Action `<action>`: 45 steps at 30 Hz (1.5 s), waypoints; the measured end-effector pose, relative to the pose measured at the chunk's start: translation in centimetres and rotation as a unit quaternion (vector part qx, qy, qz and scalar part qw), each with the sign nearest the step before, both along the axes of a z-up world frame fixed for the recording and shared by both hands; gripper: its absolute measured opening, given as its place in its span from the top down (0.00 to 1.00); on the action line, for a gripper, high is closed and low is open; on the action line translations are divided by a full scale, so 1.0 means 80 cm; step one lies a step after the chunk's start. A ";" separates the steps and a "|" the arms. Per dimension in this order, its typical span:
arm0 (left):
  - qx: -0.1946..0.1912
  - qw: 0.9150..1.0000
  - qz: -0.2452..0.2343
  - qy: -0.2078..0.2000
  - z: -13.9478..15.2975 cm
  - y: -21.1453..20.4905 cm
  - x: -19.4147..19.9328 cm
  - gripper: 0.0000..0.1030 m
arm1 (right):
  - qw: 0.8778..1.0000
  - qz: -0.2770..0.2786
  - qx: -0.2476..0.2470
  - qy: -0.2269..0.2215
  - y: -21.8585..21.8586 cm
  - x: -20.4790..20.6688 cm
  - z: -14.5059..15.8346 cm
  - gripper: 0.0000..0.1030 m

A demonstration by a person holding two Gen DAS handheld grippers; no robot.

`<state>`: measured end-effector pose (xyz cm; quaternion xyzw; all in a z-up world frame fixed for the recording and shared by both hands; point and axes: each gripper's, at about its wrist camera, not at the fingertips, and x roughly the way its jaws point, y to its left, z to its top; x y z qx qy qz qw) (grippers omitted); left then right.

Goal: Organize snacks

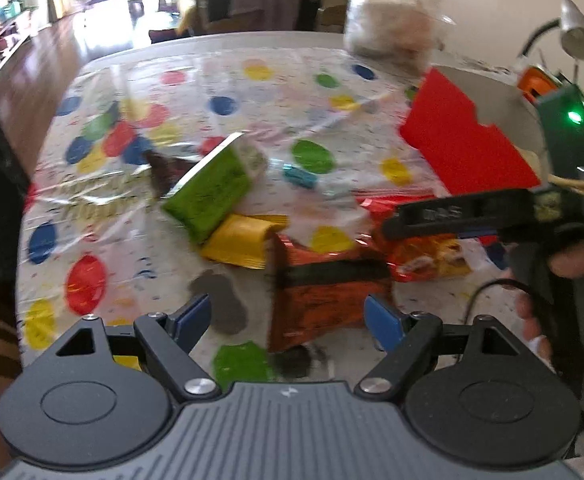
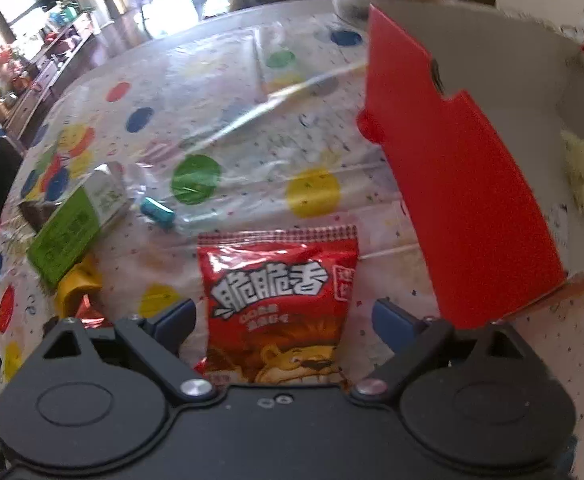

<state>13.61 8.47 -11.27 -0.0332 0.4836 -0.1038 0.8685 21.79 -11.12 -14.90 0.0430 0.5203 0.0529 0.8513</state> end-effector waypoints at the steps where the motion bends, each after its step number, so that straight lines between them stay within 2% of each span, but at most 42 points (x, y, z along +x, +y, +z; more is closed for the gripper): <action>1: -0.002 1.000 -0.007 0.004 -0.002 -0.006 0.003 0.19 | 1.000 0.002 0.002 0.003 0.000 0.002 -0.002 0.14; 10: -0.024 0.998 -0.037 0.034 -0.010 -0.023 0.020 0.19 | 0.999 0.030 0.010 0.008 0.000 0.005 -0.004 0.32; 20: -0.026 0.996 -0.051 0.075 -0.028 -0.046 0.050 0.19 | 0.998 0.063 0.030 -0.001 -0.022 -0.013 0.011 0.33; 26: 0.009 0.996 -0.042 0.079 -0.039 -0.059 0.064 0.19 | 0.995 0.090 0.038 -0.015 -0.036 -0.034 0.026 0.33; 30: 0.030 0.996 -0.053 0.072 -0.043 -0.069 0.064 0.15 | 0.994 0.095 0.048 -0.021 -0.049 -0.050 0.038 0.33; 36: 0.028 0.997 -0.047 0.062 -0.044 -0.070 0.061 0.15 | 0.993 0.101 0.060 -0.018 -0.064 -0.070 0.048 0.33; 39: 0.022 0.998 -0.040 0.051 -0.042 -0.067 0.055 0.19 | 0.992 0.107 0.059 -0.026 -0.069 -0.082 0.055 0.33; 45: -0.002 0.999 -0.014 0.041 -0.039 -0.052 0.047 0.39 | 0.990 0.116 0.057 -0.049 -0.078 -0.096 0.071 0.33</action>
